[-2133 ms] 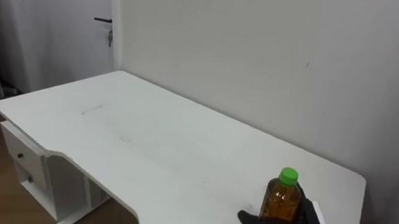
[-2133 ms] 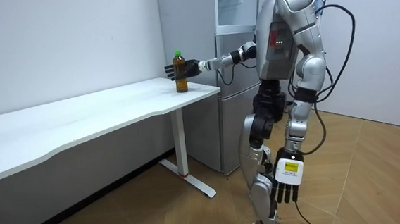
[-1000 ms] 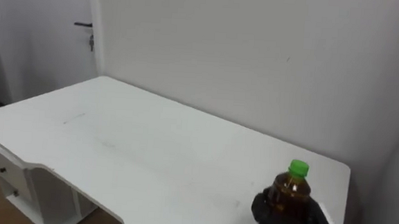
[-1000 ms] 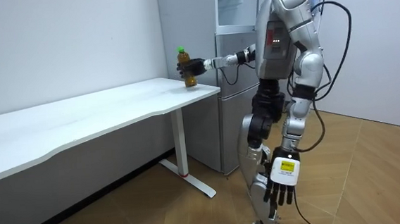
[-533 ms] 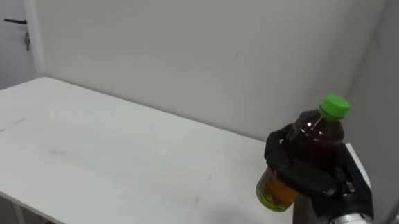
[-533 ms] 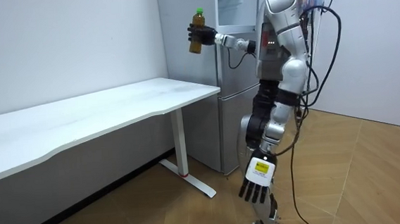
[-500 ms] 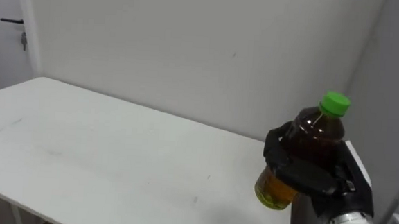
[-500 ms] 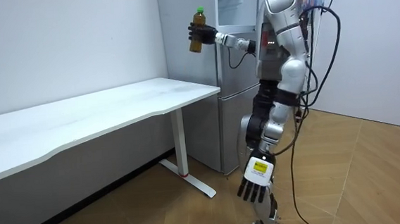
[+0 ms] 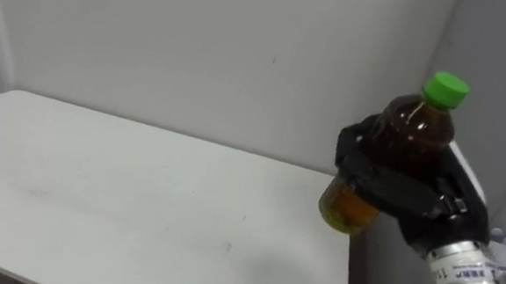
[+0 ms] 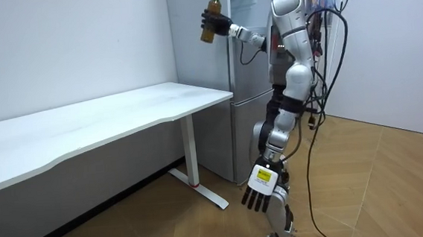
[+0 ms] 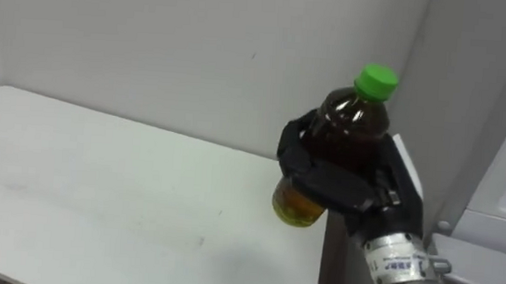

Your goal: Put the bottle in the upper fridge

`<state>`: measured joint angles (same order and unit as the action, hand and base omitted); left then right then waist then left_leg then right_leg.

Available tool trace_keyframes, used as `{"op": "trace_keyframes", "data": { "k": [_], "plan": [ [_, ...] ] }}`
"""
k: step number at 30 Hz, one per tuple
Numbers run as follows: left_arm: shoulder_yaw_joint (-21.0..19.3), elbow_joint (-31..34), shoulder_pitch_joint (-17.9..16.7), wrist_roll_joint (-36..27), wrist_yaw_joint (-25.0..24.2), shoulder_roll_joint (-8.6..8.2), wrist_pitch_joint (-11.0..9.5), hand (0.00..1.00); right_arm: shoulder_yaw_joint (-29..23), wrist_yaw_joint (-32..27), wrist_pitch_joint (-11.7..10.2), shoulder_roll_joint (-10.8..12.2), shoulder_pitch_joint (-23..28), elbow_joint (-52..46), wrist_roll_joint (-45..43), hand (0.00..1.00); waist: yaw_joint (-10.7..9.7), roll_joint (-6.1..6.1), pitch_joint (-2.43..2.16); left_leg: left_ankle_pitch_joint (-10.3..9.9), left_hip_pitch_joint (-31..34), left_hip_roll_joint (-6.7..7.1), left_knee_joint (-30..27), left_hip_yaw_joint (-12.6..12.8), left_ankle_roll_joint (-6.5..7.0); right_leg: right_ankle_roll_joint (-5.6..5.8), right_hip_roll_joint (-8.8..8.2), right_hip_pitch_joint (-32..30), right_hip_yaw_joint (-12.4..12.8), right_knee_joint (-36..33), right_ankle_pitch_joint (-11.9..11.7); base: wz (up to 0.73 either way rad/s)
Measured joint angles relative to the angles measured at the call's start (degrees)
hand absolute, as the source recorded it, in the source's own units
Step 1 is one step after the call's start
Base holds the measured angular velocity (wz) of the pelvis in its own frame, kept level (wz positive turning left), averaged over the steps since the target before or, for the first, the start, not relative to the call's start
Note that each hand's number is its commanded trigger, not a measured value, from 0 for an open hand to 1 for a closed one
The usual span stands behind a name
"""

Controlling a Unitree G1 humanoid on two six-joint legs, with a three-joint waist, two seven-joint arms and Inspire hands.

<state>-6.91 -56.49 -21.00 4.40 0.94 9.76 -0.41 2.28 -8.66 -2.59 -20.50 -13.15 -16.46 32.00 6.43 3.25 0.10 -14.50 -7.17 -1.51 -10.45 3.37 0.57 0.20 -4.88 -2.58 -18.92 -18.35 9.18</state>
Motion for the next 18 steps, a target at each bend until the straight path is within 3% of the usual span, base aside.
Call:
{"op": "trace_keyframes", "data": {
  "k": [5,11,18],
  "plan": [
    [-1.55,-1.47,0.01,-0.26,0.07,-0.10,0.00,0.00,-5.40,-0.78,-0.04,-0.66,-0.13,-7.14,-1.78,1.00,-0.25,-0.89,-0.43,-0.01,-0.67,-0.47,0.68,1.69,-0.03,-0.04,0.94,-0.13,1.50,0.74,-0.25,-0.18],
    [-2.50,-1.45,0.19,-0.13,0.09,-0.17,-0.12,0.00,-7.26,-1.11,0.08,-0.86,-0.15,-11.08,-2.23,1.00,-1.60,-0.36,-0.74,0.00,-1.35,-0.66,0.64,3.19,-0.04,-0.04,1.21,-0.01,2.46,0.77,-0.25,-0.09],
    [-2.68,-1.37,-0.35,0.03,0.09,-0.16,-0.08,0.00,-14.86,-2.81,0.05,-0.94,-0.32,-13.48,0.80,1.00,-3.90,-0.35,-0.67,-0.16,-1.52,-0.86,0.93,4.40,-0.30,-0.38,1.54,-0.60,3.20,0.50,-0.50,-0.07]
  ]
}}
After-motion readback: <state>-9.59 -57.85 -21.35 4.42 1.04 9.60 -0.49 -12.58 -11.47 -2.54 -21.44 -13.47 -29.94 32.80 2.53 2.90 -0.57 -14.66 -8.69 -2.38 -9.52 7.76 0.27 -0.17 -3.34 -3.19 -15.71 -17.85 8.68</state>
